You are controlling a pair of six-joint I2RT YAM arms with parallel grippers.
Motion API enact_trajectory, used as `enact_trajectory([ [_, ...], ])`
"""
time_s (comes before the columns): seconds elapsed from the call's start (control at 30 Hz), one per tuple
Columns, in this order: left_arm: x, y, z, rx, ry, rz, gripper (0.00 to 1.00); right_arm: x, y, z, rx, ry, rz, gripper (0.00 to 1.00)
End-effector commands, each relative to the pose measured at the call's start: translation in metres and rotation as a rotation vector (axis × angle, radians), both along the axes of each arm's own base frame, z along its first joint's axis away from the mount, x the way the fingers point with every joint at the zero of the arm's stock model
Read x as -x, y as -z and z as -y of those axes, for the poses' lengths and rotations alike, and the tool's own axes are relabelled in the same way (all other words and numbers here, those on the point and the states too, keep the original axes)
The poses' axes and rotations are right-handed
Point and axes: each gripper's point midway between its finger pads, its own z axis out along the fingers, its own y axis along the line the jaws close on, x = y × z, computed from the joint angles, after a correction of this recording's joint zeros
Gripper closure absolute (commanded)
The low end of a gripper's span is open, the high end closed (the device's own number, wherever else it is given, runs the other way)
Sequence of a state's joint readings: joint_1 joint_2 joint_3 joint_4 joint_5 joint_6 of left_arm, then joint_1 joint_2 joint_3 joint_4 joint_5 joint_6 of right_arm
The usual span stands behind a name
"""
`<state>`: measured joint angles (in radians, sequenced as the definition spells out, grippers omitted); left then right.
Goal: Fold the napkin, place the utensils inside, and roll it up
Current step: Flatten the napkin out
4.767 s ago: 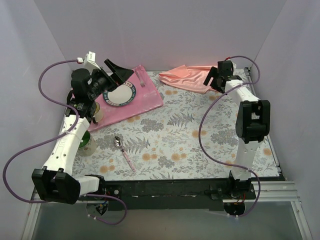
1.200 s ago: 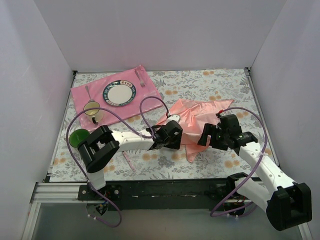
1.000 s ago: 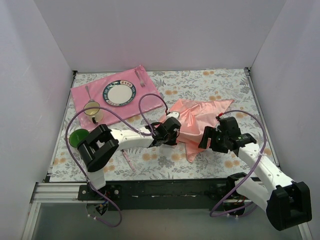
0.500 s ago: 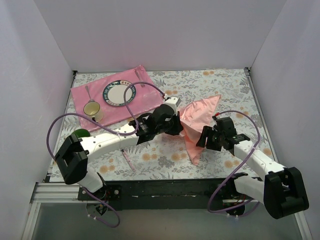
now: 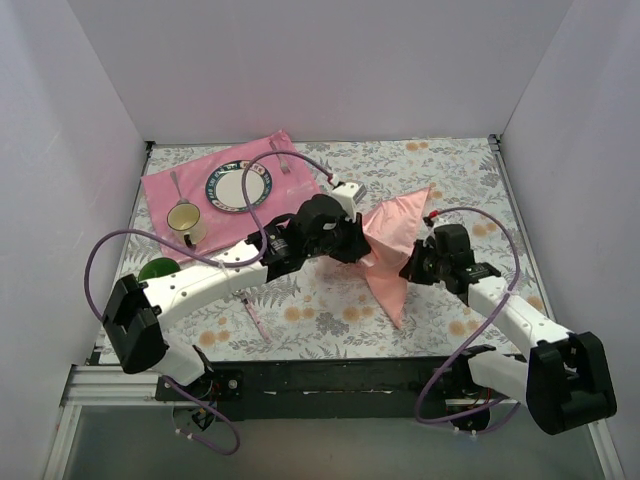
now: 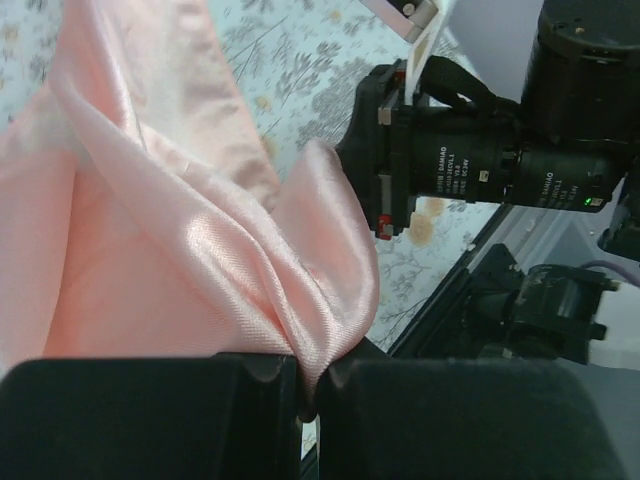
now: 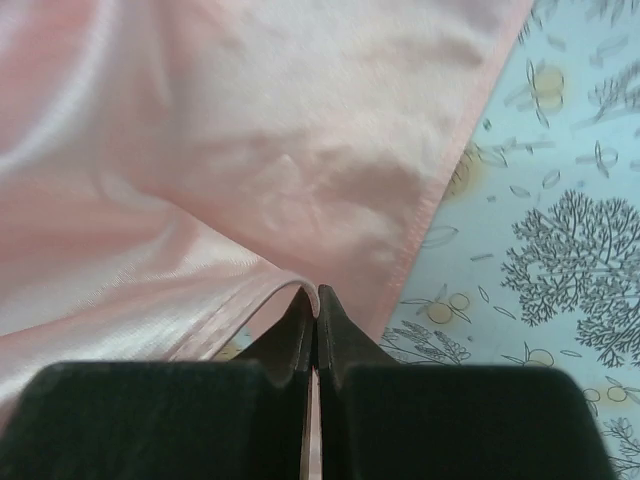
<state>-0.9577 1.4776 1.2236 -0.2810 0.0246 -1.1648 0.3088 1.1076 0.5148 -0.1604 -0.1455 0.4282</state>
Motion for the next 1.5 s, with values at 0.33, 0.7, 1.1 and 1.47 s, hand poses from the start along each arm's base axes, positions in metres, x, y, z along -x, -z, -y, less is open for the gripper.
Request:
enact_trajectory([
  [0.33, 0.053, -0.289, -0.085, 0.297, 0.119, 0.604, 1.0, 0.089, -0.301, -0.057, -0.224, -0.812, 0.616, 0.99],
  [0.7, 0.0, -0.266, -0.102, 0.177, -0.18, 0.56, 1.0, 0.097, -0.275, -0.018, -0.052, -0.563, 0.523, 0.99],
  [1.1, -0.167, 0.077, -0.007, -0.577, -0.172, 0.003, 0.96, 0.048, -0.091, 0.116, 0.534, 0.274, -0.099, 0.93],
  [1.47, -0.106, -0.057, -0.029, -0.159, -0.148, 0.146, 0.02, -0.007, -0.132, 0.062, 0.298, 0.104, 0.159, 0.05],
])
